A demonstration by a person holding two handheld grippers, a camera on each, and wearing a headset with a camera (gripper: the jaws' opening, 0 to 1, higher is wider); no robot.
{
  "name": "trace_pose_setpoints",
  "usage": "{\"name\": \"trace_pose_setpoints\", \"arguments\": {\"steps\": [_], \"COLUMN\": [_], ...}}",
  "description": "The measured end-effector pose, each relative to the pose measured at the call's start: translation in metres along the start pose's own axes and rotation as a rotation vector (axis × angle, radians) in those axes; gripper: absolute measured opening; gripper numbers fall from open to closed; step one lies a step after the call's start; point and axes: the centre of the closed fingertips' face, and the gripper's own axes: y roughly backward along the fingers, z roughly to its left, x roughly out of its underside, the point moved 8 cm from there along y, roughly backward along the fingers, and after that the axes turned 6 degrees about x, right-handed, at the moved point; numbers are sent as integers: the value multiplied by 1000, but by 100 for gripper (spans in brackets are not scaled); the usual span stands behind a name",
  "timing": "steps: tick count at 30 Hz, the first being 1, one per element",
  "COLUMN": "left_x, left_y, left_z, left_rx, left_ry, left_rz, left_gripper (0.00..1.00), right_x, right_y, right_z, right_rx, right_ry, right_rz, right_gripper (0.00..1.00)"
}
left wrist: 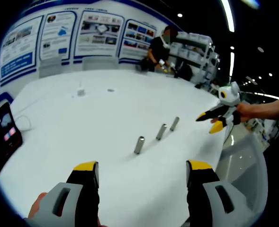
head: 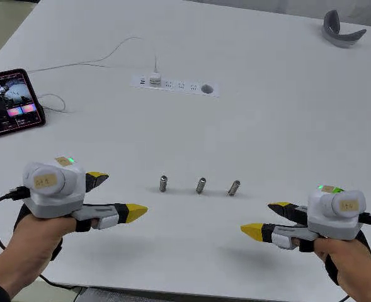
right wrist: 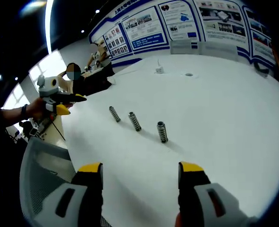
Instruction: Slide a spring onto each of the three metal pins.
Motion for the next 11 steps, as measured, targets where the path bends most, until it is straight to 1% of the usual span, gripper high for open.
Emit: {"name": "trace_pose_setpoints", "arguments": {"steps": [2, 6, 11], "left_x": [0, -1, -1], "left_y": [0, 1, 2], "left_z": [2, 3, 2], "left_rx": [-5, -9, -7], "left_ry": [9, 8, 8], "left_rz": [-2, -3, -7], "left_gripper": [77, 78, 79], "right_x": [0, 1, 1], "right_y": [1, 1, 1], "right_z": [1, 3, 4], "right_rx": [-3, -7, -8], "right_ry": [-2, 3, -1], "right_rz": [-3, -2, -10], "right_gripper": [67, 69, 71]}}
